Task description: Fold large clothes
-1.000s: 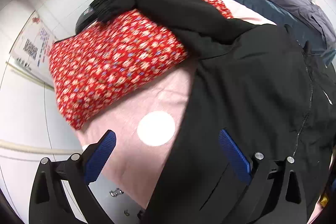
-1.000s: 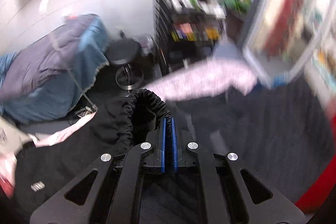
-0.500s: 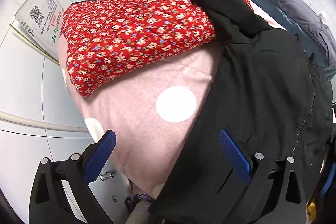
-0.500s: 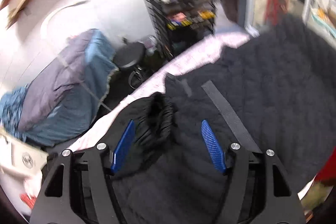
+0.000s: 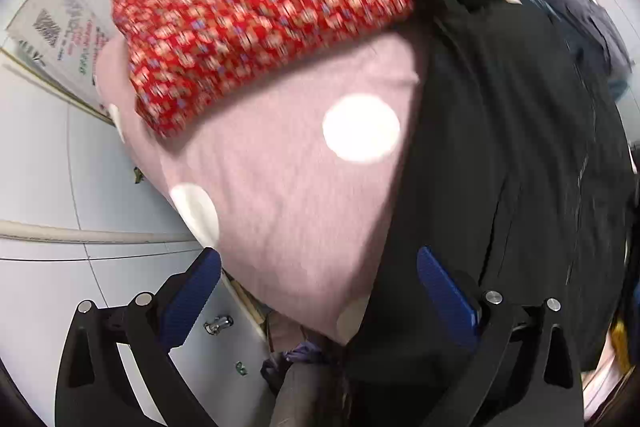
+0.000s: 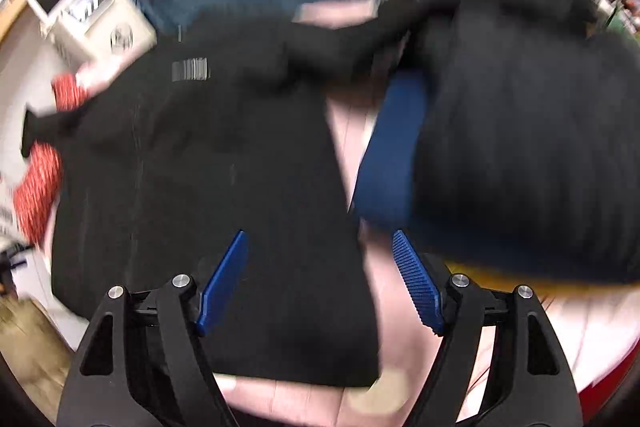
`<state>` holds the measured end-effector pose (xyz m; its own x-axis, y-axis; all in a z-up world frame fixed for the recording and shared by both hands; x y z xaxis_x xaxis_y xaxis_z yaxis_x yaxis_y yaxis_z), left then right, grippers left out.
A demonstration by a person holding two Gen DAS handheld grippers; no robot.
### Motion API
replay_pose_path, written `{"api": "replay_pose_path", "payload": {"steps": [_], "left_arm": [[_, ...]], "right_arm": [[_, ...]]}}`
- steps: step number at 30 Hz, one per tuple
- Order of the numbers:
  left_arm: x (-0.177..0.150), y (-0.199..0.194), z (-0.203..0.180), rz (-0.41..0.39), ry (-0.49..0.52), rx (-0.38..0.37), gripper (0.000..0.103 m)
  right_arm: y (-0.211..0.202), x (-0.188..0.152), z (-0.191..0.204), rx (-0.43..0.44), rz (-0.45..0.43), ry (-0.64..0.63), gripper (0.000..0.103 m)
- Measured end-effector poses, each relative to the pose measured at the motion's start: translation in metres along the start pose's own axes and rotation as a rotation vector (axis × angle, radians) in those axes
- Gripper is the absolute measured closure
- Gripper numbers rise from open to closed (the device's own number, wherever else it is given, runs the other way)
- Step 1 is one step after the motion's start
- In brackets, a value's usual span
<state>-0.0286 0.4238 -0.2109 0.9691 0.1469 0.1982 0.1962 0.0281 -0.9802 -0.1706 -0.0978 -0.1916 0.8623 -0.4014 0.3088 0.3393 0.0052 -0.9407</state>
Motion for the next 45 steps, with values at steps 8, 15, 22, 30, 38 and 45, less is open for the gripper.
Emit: {"api": "replay_pose_path", "payload": {"steps": [8, 15, 22, 30, 38, 45], "left_arm": [[-0.052, 0.034, -0.023, 0.099, 0.121, -0.066, 0.006], [-0.066, 0.042, -0.055, 0.135, 0.170, -0.130, 0.036], [-0.054, 0.021, -0.081, 0.153, 0.296, -0.203, 0.097], [0.003, -0.054, -0.034, 0.082, 0.374, -0.212, 0.100], [-0.051, 0.026, 0.028, 0.286, 0.320, 0.054, 0.103], [-0.034, 0.019, 0.006, 0.178, 0.240, 0.040, 0.043]], "right_arm": [[0.048, -0.063, -0.047, -0.034, 0.188, 0.177, 0.033], [0.068, -0.086, -0.031, 0.000, 0.268, 0.131, 0.070], [0.033, -0.082, -0.026, 0.071, 0.209, 0.143, 0.097], [-0.041, -0.098, -0.006, 0.285, 0.284, 0.192, 0.098], [0.020, -0.163, -0.007, 0.167, 0.459, 0.196, 0.098], [0.041, -0.156, -0.012, 0.003, 0.504, 0.066, 0.094]]}}
Point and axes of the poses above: each gripper's, at about its wrist camera, not at the fingertips, and y roughly the way its jaws point, z to its left, x to its top, the point moved 7 cm from there along y, roughly the way its jaws point, and after that the axes turned 1 degree about -x, right-handed, at the moved point
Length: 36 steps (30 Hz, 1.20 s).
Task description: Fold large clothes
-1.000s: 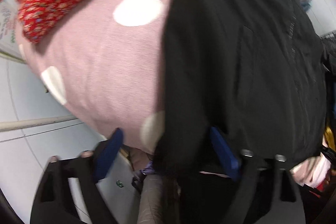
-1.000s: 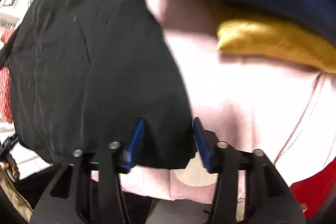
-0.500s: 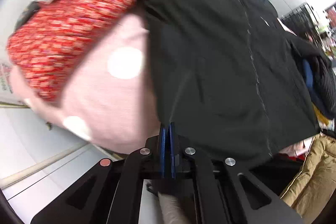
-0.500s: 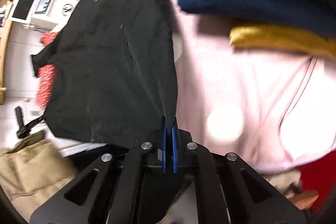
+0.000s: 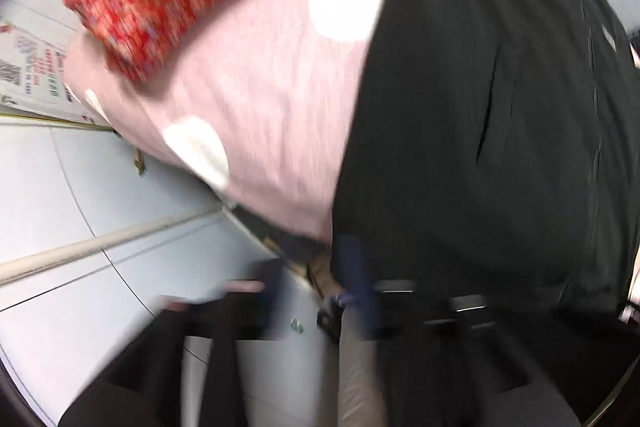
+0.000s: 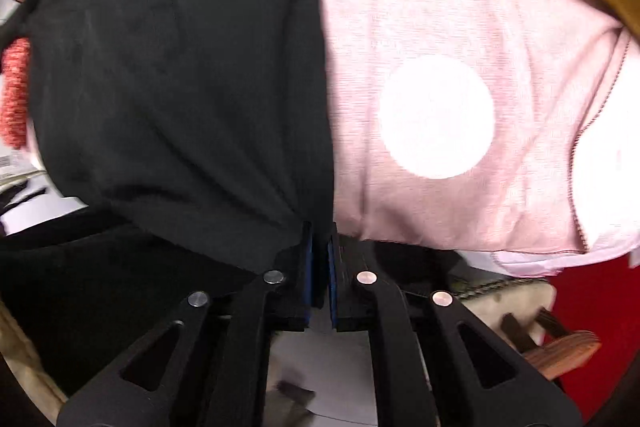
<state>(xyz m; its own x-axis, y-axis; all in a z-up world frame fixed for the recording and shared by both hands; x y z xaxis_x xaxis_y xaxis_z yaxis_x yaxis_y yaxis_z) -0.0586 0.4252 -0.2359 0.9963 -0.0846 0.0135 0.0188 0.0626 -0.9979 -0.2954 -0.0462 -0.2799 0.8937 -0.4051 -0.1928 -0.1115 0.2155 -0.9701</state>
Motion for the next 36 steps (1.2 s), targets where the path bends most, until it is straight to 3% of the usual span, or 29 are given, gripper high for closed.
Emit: {"api": "replay_pose_path", "payload": {"steps": [2, 4, 5, 8, 12, 14, 17, 19, 22, 27, 30, 36], "left_arm": [[0.020, -0.026, -0.010, -0.104, -0.009, -0.043, 0.027], [0.033, -0.045, -0.023, -0.167, -0.012, -0.053, 0.012], [0.039, -0.051, -0.029, -0.186, -0.012, -0.067, 0.011], [0.058, -0.056, -0.055, -0.213, 0.006, -0.102, 0.011], [0.087, -0.048, -0.104, -0.207, 0.049, -0.148, 0.011], [0.093, -0.038, -0.132, -0.190, 0.073, -0.164, 0.011], [0.101, -0.022, -0.173, -0.176, 0.152, -0.170, 0.011], [0.102, -0.013, -0.201, -0.166, 0.220, -0.155, 0.011], [0.105, -0.001, -0.230, -0.151, 0.308, -0.123, 0.011], [0.111, 0.031, -0.244, -0.101, 0.338, -0.061, 0.011], [0.113, 0.059, -0.242, -0.010, 0.305, -0.043, 0.008], [0.127, 0.069, -0.241, 0.000, 0.213, -0.058, 0.005]], "right_arm": [[-0.013, 0.010, -0.004, -0.082, -0.032, -0.014, 0.085], [-0.032, 0.021, -0.005, -0.150, -0.077, -0.043, 0.058], [-0.044, 0.028, -0.006, -0.185, -0.110, -0.054, 0.035], [-0.077, 0.050, -0.002, -0.225, -0.202, -0.077, 0.034], [-0.105, 0.081, 0.041, -0.170, -0.289, -0.132, 0.034], [-0.095, 0.072, 0.084, -0.160, -0.308, -0.192, 0.034], [-0.081, 0.101, 0.126, -0.159, -0.314, -0.294, 0.034], [-0.075, 0.102, 0.148, -0.155, -0.313, -0.353, 0.034], [-0.048, 0.123, 0.181, -0.197, -0.290, -0.420, 0.034], [-0.013, 0.149, 0.179, -0.216, -0.214, -0.414, 0.034], [0.005, 0.156, 0.173, -0.222, -0.176, -0.384, 0.034], [0.017, 0.164, 0.157, -0.217, -0.135, -0.319, 0.026]]}}
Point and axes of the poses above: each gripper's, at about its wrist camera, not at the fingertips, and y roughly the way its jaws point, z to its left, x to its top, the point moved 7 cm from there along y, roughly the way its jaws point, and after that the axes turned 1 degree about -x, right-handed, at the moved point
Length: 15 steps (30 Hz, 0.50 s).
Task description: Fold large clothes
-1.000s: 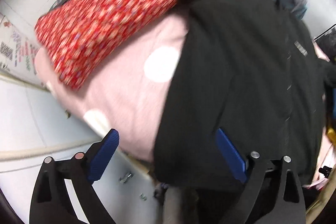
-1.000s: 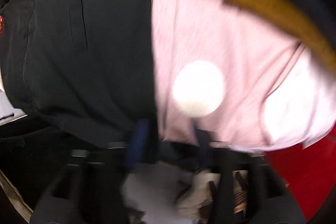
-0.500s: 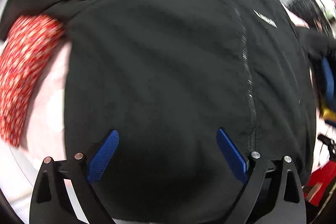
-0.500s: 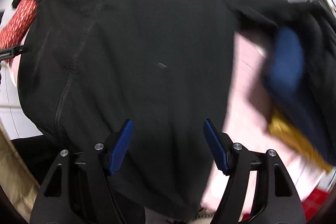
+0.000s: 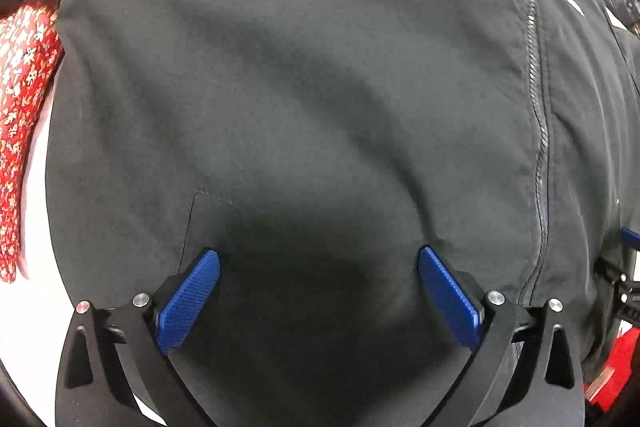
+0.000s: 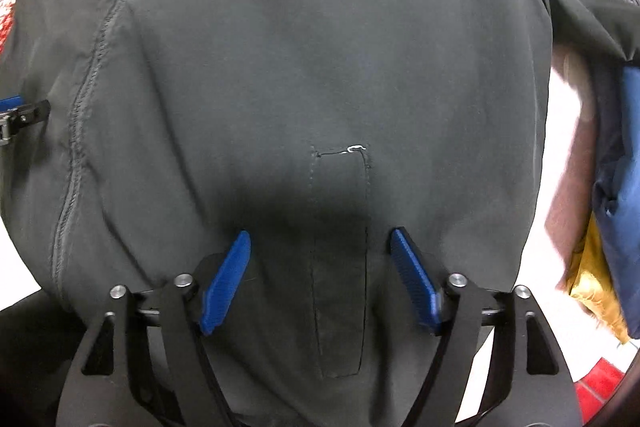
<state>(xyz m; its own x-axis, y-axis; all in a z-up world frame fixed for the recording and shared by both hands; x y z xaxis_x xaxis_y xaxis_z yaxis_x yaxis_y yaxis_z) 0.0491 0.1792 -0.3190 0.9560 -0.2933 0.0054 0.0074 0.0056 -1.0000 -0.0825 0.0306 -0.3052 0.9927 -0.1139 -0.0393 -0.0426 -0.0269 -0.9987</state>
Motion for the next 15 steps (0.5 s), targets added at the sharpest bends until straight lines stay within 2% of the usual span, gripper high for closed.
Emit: {"api": "replay_pose_path", "payload": {"steps": [8, 10, 15], "left_arm": [[0.019, 0.006, 0.008, 0.036, -0.095, 0.016, 0.004], [0.024, 0.008, 0.012, 0.059, -0.106, 0.015, 0.004], [0.034, 0.010, 0.015, 0.073, -0.111, 0.018, 0.004]], "right_arm": [[-0.002, 0.032, -0.011, 0.058, 0.006, 0.013, 0.026], [-0.006, 0.045, -0.034, 0.078, -0.033, 0.020, 0.026], [-0.054, 0.082, -0.070, 0.084, -0.184, 0.081, 0.026]]}}
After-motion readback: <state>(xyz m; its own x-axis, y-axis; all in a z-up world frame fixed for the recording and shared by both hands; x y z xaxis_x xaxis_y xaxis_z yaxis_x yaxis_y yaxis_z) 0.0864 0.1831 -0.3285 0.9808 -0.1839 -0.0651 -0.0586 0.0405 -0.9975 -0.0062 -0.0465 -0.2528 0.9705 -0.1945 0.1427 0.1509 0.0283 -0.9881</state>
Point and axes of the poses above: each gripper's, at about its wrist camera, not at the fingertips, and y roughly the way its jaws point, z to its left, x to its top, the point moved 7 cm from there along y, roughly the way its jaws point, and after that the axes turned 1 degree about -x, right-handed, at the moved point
